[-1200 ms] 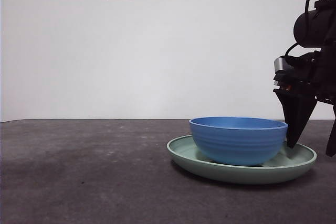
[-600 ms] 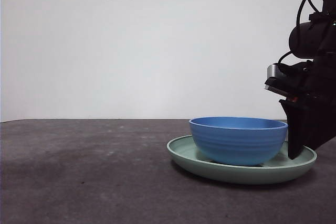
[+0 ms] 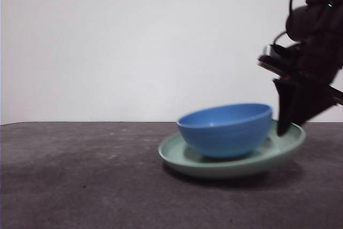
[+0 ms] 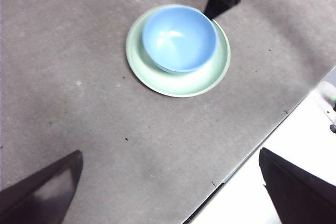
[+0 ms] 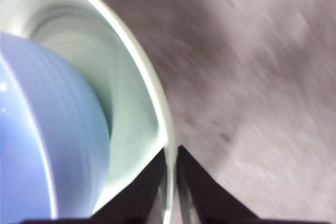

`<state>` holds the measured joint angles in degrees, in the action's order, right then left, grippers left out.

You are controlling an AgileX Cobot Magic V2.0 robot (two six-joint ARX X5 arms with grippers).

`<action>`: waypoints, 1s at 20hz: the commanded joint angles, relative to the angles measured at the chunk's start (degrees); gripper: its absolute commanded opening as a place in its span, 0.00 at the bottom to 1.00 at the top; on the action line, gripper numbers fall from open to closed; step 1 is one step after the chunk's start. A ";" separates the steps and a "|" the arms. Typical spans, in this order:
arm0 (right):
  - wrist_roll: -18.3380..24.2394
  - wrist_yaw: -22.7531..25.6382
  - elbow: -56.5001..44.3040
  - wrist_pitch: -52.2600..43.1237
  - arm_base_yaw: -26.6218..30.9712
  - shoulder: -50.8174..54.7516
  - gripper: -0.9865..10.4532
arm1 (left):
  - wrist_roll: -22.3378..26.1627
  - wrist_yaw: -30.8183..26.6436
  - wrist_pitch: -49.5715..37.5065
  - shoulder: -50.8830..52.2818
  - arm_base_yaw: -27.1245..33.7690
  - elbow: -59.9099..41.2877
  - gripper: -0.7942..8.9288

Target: Pick up the blue bowl, put it on the green plate, put it on desk

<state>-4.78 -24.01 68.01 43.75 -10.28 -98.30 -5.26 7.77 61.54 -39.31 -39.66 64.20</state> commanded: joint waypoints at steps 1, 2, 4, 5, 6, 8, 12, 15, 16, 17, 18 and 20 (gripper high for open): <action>-1.90 -2.29 3.28 0.00 -2.03 -0.92 0.10 | 0.04 0.17 -0.26 -0.24 -0.48 0.42 0.72; -2.54 -2.62 4.00 -0.04 -3.04 -0.92 0.10 | 0.07 0.17 -0.26 -0.24 -0.48 0.42 0.72; -4.15 -3.10 4.39 -0.96 -5.22 -0.92 0.10 | 0.07 0.15 -0.26 -0.24 -0.48 0.42 0.72; -4.92 -3.10 4.39 -1.36 -6.32 -0.96 0.10 | 0.07 0.15 -0.26 -0.24 -0.48 0.42 0.72; -5.66 -3.19 4.39 -1.81 -7.45 -1.18 0.10 | 0.07 0.15 -0.26 -0.24 -0.48 0.42 0.72; -7.23 -3.26 4.37 -3.69 -9.73 -2.05 0.10 | 0.09 0.17 -0.28 -0.24 -0.48 0.42 0.72; -10.23 -5.11 4.37 -8.44 -13.40 -5.27 0.10 | 0.09 0.17 -0.24 -0.24 -0.48 0.42 0.72; -10.78 -4.98 4.37 -9.97 -14.34 -8.04 0.10 | 0.07 0.17 -0.02 -0.24 -0.48 0.44 0.72; -11.04 -5.01 4.37 -10.47 -14.34 -9.05 0.10 | 0.09 0.17 0.22 -0.24 -0.48 0.44 0.72; -11.28 -5.01 4.37 -11.06 -14.34 -10.16 0.10 | 0.09 0.17 0.22 -0.24 -0.48 0.42 0.72; -11.28 -5.03 4.37 -11.32 -14.34 -10.88 0.10 | 0.09 0.17 0.22 -0.24 -0.48 0.44 0.72; -11.23 -4.87 4.37 -11.39 -14.34 -11.76 0.10 | 0.07 0.17 0.42 -0.24 -0.48 0.44 0.72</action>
<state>-15.49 -28.58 71.22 32.95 -24.27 -109.23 -5.26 7.77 62.24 -39.31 -39.66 64.20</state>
